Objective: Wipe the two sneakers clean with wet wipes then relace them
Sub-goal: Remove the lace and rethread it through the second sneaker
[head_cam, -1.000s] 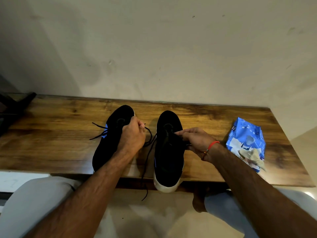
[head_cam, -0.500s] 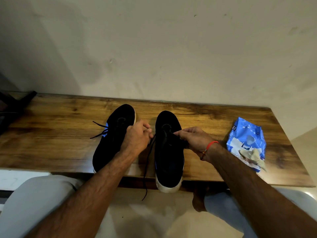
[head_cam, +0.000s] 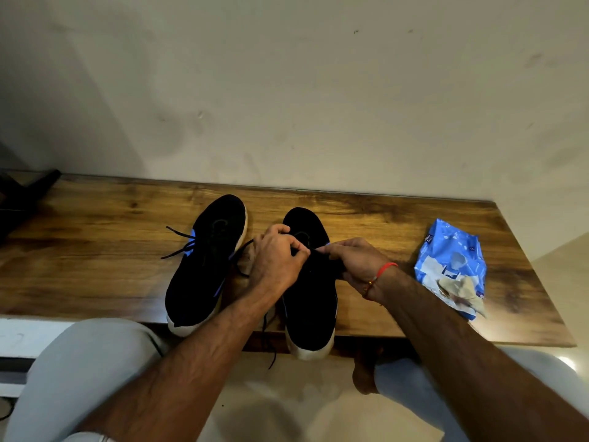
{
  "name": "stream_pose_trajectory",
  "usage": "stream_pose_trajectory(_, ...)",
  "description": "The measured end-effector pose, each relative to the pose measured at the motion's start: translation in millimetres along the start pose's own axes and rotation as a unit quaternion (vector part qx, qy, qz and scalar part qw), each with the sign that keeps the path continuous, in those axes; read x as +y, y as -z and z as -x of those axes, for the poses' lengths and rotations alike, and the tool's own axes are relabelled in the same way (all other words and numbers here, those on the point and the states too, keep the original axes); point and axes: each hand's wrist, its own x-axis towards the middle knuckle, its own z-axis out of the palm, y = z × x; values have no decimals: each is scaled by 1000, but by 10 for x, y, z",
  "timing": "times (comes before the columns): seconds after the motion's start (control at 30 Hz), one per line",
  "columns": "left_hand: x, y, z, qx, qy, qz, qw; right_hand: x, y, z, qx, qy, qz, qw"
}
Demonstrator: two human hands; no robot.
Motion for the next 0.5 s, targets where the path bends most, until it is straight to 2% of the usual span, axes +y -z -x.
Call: stream_pose_trajectory(0.5, 75, 77, 33, -56, 88, 159, 982, 10, -31, -18, 29, -10, -22, 999)
